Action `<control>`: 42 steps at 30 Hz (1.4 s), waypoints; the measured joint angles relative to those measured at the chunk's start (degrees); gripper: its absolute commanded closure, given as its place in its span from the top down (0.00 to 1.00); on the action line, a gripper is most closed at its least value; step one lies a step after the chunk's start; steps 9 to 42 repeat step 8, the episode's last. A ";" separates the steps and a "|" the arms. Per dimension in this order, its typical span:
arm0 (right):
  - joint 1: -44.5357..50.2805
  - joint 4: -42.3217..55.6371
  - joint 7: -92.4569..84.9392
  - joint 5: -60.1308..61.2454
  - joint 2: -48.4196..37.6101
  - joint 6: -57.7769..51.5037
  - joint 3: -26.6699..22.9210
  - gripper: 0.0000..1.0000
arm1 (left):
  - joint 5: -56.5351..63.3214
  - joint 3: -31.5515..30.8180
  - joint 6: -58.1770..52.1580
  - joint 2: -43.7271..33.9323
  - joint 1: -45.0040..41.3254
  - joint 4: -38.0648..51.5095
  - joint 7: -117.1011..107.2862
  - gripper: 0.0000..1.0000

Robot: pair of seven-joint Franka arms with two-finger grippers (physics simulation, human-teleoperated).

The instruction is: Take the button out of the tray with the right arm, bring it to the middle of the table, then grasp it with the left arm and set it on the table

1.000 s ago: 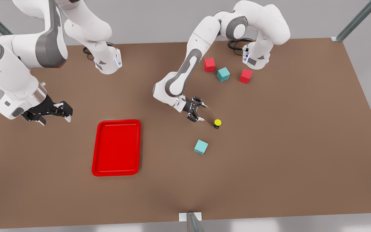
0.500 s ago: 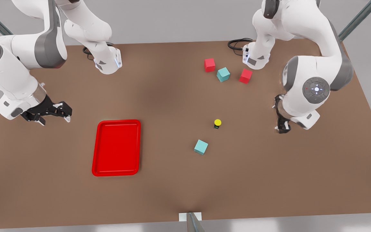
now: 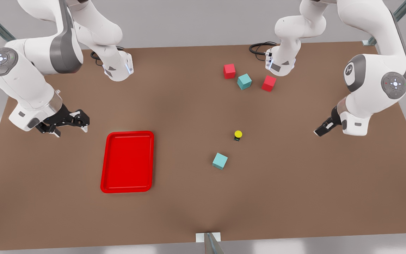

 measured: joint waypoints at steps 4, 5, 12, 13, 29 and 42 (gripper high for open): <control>-0.83 -0.20 0.05 -0.01 0.52 -1.58 0.58 1.00 | 0.65 -0.58 0.78 -0.27 0.28 0.04 8.06 1.00; -1.05 -0.33 0.05 0.00 0.54 -2.01 0.83 1.00 | 0.96 -0.79 0.89 -0.33 0.25 0.01 9.77 1.00; -0.91 -0.50 0.06 -0.02 0.79 -2.93 1.25 1.00 | 1.51 -0.98 1.12 -0.80 -0.04 -0.03 14.36 1.00; -0.91 -0.50 0.06 -0.02 0.79 -2.93 1.25 1.00 | 1.51 -0.98 1.12 -0.80 -0.04 -0.03 14.36 1.00; -0.91 -0.50 0.06 -0.02 0.79 -2.93 1.25 1.00 | 1.51 -0.98 1.12 -0.80 -0.04 -0.03 14.36 1.00; -0.91 -0.50 0.06 -0.02 0.79 -2.93 1.25 1.00 | 1.51 -0.98 1.12 -0.80 -0.04 -0.03 14.36 1.00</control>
